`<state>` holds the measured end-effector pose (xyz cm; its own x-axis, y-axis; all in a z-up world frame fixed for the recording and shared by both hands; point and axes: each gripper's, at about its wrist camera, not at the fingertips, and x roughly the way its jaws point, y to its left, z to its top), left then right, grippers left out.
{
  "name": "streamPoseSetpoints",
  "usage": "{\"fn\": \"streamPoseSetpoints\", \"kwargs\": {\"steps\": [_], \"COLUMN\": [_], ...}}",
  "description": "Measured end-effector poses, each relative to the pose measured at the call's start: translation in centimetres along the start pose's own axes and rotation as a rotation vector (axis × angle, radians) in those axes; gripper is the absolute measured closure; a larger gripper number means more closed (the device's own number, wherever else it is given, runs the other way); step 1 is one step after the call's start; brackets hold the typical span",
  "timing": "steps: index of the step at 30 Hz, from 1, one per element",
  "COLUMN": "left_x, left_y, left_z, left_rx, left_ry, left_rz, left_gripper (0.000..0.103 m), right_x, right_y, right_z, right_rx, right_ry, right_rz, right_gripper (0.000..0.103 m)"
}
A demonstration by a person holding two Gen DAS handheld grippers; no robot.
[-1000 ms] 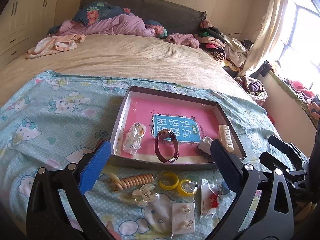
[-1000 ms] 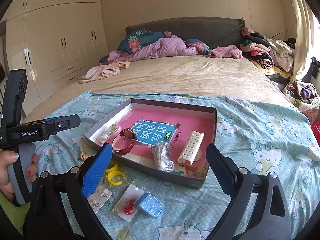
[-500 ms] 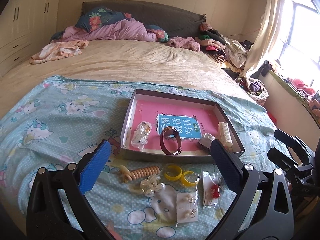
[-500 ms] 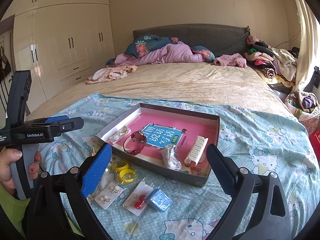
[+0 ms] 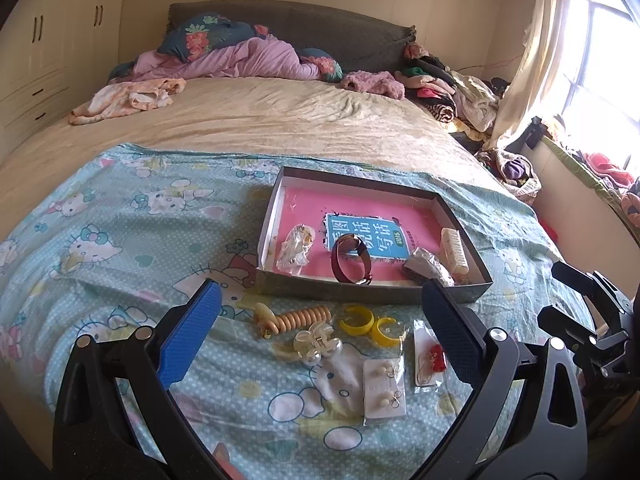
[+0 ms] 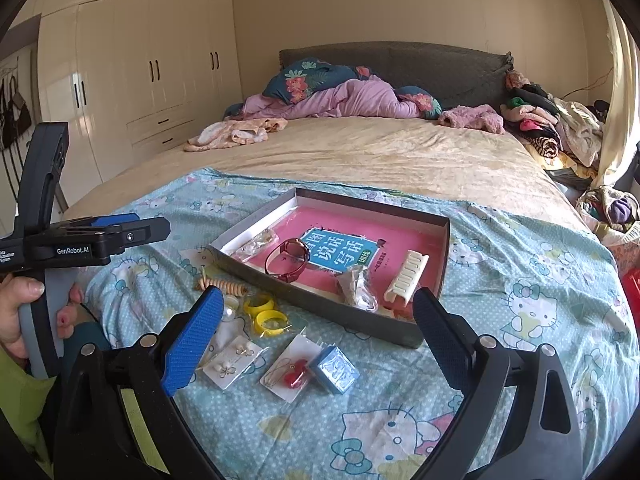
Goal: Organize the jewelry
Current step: 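Withdraw both tools from the box back over the remaining jewelry, then move the left tool down toward the white earring card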
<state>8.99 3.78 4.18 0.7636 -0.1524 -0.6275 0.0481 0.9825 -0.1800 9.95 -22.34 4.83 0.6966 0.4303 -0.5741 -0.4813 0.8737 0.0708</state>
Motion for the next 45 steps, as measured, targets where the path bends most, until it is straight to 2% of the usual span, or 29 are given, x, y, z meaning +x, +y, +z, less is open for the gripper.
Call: {"fn": "streamPoseSetpoints", "kwargs": {"steps": [19, 29, 45], "left_x": [1.7, 3.5, 5.5], "left_y": [0.9, 0.3, -2.8], "left_z": [-4.3, -6.2, -8.2], "left_rx": [0.011, 0.005, 0.066], "left_ry": [0.125, 0.196, 0.267], "left_rz": [0.014, -0.023, -0.086], "left_gripper": [0.01, 0.01, 0.01], "right_x": [1.2, 2.4, 4.7], "right_y": [-0.2, -1.0, -2.5], "right_z": [-3.1, -4.4, -6.2], "right_rx": [-0.006, 0.012, 0.043], "right_ry": [0.088, 0.128, 0.19], "right_rz": [0.011, 0.012, 0.022], "right_gripper": [0.008, 0.008, 0.009]}}
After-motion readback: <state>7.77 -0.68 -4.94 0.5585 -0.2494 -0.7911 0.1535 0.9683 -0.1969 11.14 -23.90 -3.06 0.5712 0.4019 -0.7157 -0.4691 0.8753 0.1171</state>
